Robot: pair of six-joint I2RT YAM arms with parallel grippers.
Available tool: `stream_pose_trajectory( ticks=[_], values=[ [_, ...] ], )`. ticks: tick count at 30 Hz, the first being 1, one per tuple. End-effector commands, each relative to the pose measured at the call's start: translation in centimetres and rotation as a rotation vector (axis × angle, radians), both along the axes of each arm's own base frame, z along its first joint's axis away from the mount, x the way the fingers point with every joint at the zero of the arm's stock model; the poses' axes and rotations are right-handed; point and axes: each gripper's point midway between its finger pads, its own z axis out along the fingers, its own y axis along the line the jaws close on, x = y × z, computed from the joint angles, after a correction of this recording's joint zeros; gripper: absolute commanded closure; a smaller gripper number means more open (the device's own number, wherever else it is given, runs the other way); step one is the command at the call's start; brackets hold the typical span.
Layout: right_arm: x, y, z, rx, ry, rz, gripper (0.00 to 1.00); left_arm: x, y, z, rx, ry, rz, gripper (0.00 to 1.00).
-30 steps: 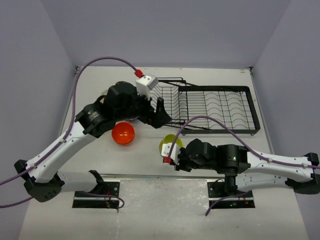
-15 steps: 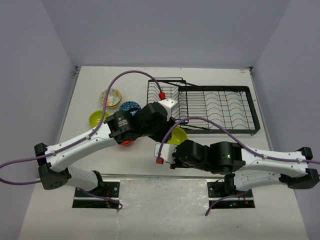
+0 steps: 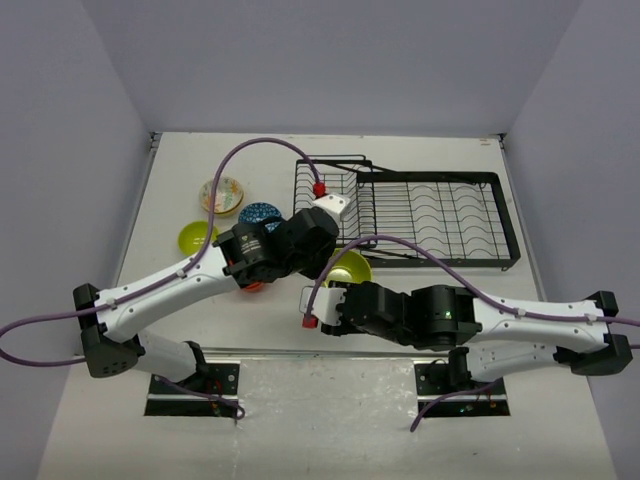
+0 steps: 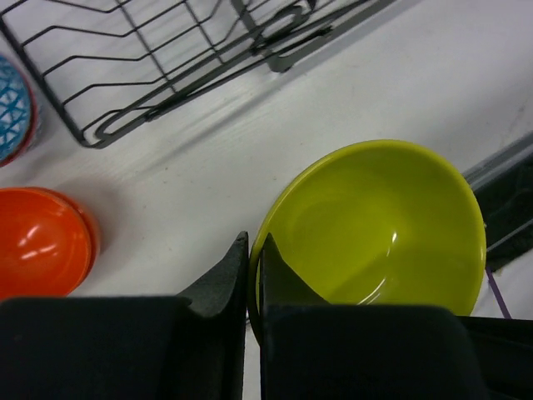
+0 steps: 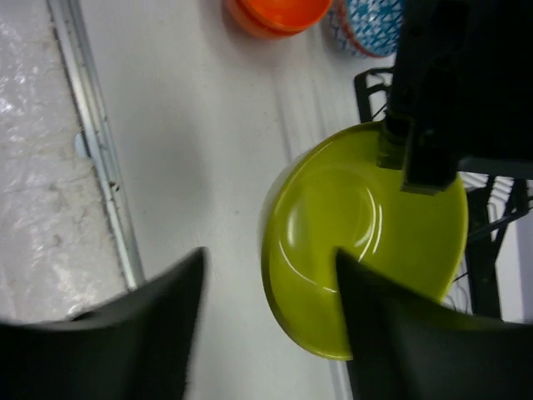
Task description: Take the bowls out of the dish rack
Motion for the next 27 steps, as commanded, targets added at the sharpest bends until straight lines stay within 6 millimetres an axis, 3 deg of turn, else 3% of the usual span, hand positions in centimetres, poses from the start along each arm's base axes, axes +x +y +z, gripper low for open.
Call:
stream_pose_trajectory(
  ticks=[1,2,3,5,6,7,8,9,10,11,12,13,14,15,18,24,26,27],
  values=[
    [2.7,0.3,2.4,0.127,-0.122,-0.141,0.07,3.2,3.7,2.4,0.006,-0.13,0.245,1.0],
    [3.1,0.0,2.6,0.148,-0.138,-0.172,0.01,3.8,4.7,2.9,-0.002,-0.147,0.296,1.0],
    [3.4,-0.2,2.8,0.169,-0.146,-0.196,0.01,5.7,6.9,3.4,-0.019,-0.159,0.393,1.0],
    [3.7,-0.8,3.8,0.255,-0.155,-0.238,0.01,7.3,10.4,4.6,-0.108,-0.167,0.487,1.0],
    [3.9,-1.1,4.1,0.287,-0.157,-0.254,0.01,9.5,14.8,7.3,-0.221,-0.238,0.626,1.0],
    [4.0,-1.6,5.0,0.354,-0.159,-0.276,0.01,10.1,16.8,6.4,-0.24,-0.228,0.659,1.0],
    [4.2,-2.0,5.4,0.389,-0.163,-0.295,0.01,10.7,19.0,6.8,-0.271,-0.248,0.719,1.0],
    [4.3,-2.3,6.1,0.443,-0.161,-0.314,0.01,11.9,24.4,7.5,-0.295,-0.298,0.877,1.0],
    [4.4,-3.2,6.4,0.491,-0.157,-0.338,0.01,12.3,25.0,5.7,-0.325,-0.235,0.861,1.0],
    [4.4,-3.7,6.8,0.526,-0.154,-0.353,0.01,13.1,28.9,4.7,-0.339,-0.215,0.962,1.0],
    [4.6,-4.2,7.0,0.562,-0.151,-0.379,0.01,14.3,30.3,2.9,-0.361,-0.168,0.991,1.0],
    [4.7,-4.6,7.1,0.614,-0.132,-0.411,0.01,14.5,30.1,1.4,-0.433,-0.092,0.955,1.0],
    [4.8,-5.8,8.0,0.676,-0.123,-0.447,0.01,14.4,30.9,-2.0,-0.452,-0.007,0.99,1.0],
    [4.9,-6.4,8.2,0.714,-0.108,-0.469,0.01,15.0,33.0,-3.1,-0.496,-0.001,1.063,1.0],
    [4.7,-8.1,8.4,0.818,-0.051,-0.51,0.01,14.9,35.1,-5.7,-0.492,-0.002,1.18,1.0],
    [3.9,-10.4,7.7,0.942,0.028,-0.506,0.01,14.8,37.7,-7.4,-0.413,-0.044,1.305,1.0],
    [3.6,-10.4,7.4,0.962,0.052,-0.489,0.01,15.3,37.9,-7.2,-0.42,-0.081,1.298,1.0],
    [3.3,-10.4,7.3,0.969,0.064,-0.472,0.01,15.2,37.8,-8.1,-0.417,-0.069,1.299,1.0]
  ],
)
